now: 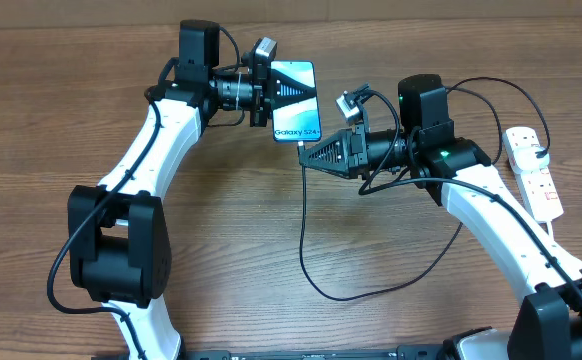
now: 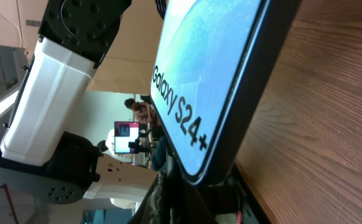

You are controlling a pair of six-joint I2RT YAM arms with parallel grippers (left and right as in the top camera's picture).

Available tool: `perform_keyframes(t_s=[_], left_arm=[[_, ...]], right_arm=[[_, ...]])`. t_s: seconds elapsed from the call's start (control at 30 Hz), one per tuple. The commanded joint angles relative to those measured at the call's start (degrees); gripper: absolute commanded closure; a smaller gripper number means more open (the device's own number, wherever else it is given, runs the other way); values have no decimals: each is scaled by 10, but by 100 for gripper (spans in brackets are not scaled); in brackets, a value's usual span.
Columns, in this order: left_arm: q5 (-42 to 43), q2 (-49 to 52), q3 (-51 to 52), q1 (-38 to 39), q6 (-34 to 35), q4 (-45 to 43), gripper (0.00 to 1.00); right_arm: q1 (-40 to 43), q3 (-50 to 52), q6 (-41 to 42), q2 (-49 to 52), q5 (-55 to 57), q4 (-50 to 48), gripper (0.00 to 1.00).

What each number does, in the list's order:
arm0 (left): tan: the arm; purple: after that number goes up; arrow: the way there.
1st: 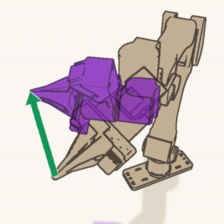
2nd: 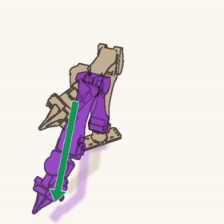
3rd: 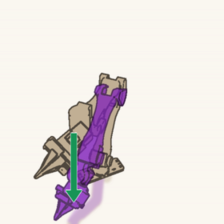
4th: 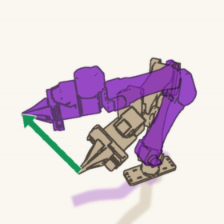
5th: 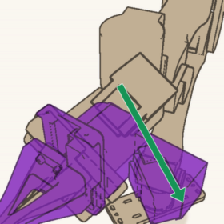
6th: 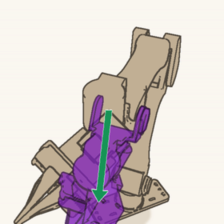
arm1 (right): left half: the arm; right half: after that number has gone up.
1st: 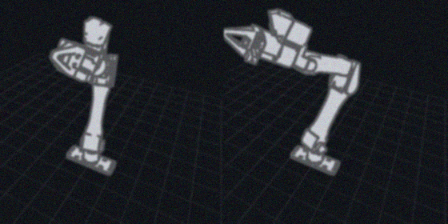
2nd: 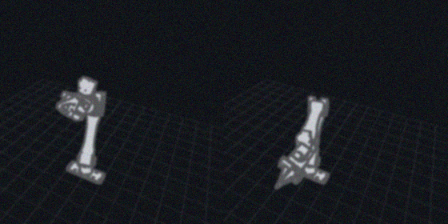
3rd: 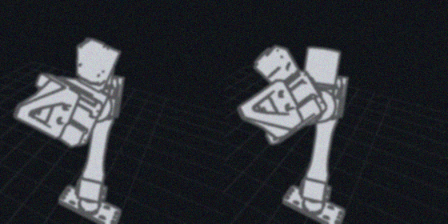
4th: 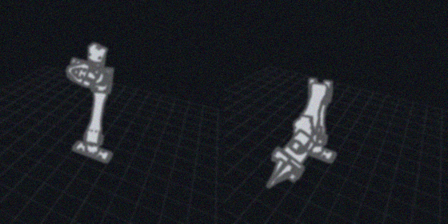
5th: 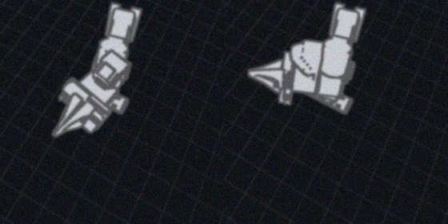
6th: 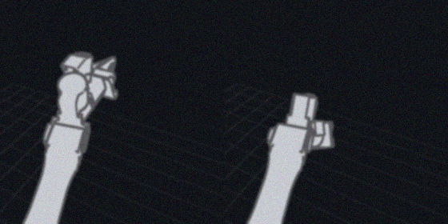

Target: Plug charger to phone and switch on socket

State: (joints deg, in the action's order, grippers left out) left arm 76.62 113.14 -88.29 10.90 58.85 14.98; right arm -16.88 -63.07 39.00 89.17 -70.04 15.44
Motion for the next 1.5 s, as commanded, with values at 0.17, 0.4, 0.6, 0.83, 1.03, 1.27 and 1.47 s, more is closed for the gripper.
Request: perform_keyframes(t_s=[0.17, 0.4, 0.6, 0.83, 1.03, 1.27, 1.47], left_arm=[[10, -24, -18, 4, -2, -3, 96], [9, -24, -18, 4, -1, -3, 96], [10, -24, -18, 4, -1, -3, 96], [10, -24, -18, 4, -1, -3, 96], [12, -24, -18, 4, -2, -9, 96], [15, -24, -18, 4, -4, -22, 96], [16, -24, -18, 4, -6, -22, 96]], right_arm=[[5, -3, 3, -1, 10, -9, 96], [5, -3, 8, -1, 10, -8, 96], [5, -3, 37, -1, 32, -8, 96], [5, -3, 48, -1, 36, -11, 96], [5, -3, 76, -1, 49, -16, 96], [4, -3, 108, -1, 58, -39, 96], [4, -3, 121, -1, 61, -49, 96]])
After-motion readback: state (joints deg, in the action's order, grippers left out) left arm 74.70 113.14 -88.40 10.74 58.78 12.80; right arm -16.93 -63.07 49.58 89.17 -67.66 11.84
